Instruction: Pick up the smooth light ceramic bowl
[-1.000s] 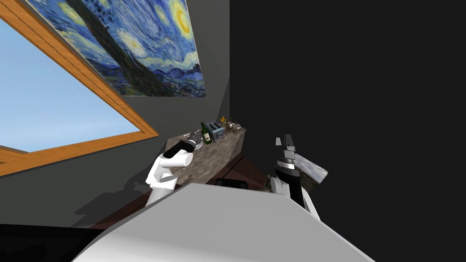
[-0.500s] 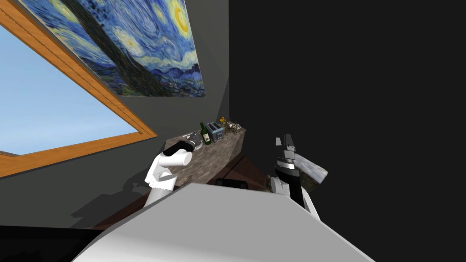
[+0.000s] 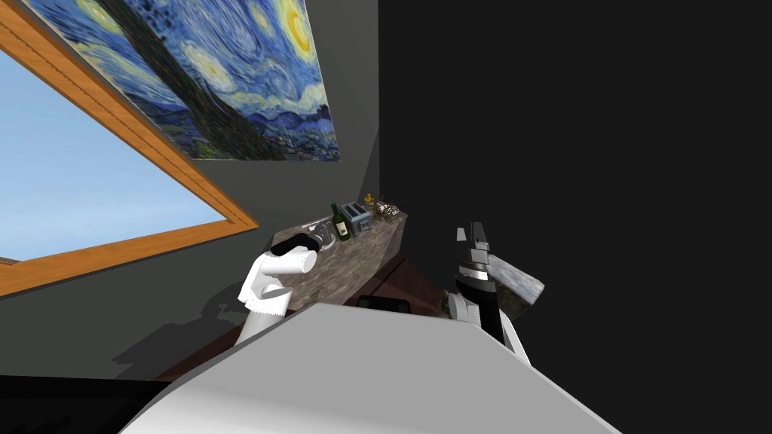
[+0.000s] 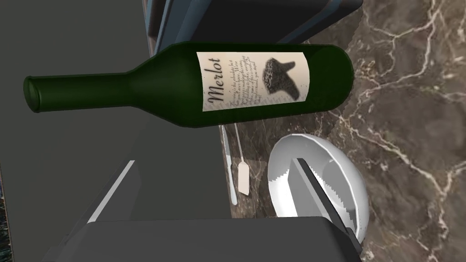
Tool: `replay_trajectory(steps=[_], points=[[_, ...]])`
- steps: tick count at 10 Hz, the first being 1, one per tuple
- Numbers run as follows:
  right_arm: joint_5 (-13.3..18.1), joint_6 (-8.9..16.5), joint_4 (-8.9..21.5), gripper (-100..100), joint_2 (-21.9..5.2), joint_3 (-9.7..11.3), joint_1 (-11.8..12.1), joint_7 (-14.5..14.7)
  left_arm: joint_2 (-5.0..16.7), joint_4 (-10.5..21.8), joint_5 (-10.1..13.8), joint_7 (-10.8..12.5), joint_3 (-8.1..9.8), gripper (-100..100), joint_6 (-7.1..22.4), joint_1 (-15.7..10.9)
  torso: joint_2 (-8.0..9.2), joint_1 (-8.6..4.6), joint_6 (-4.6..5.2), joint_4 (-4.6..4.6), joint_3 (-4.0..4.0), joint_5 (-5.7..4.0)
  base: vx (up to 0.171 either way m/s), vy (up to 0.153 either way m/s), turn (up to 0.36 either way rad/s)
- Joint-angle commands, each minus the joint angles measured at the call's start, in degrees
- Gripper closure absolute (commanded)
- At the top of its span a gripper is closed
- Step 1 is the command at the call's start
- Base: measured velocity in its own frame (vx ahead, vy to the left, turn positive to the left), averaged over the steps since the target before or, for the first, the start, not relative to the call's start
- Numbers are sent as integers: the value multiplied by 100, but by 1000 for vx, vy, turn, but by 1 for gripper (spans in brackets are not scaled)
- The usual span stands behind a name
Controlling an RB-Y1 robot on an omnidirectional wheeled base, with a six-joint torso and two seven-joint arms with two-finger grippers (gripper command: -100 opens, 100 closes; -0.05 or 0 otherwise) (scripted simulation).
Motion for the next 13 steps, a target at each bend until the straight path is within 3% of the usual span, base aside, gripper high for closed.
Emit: replay_trajectory(steps=[1, 2, 13], points=[[0, 0, 0, 0, 0, 0, 0, 0, 18, 20, 22, -16, 31, -100, 286, -44, 0, 0, 0, 0, 0, 0, 19, 24, -7], [0, 0, 0, 0, 0, 0, 0, 0, 18, 20, 22, -16, 31, -100, 357, -44, -1, 0, 0, 0, -1, 0, 11, 10, 3], [0, 0, 0, 0, 0, 0, 0, 0, 150, 227, 259, -219, 296, -100, 2204, -179, -2, 1, 0, -1, -2, 1, 18, 29, -9]])
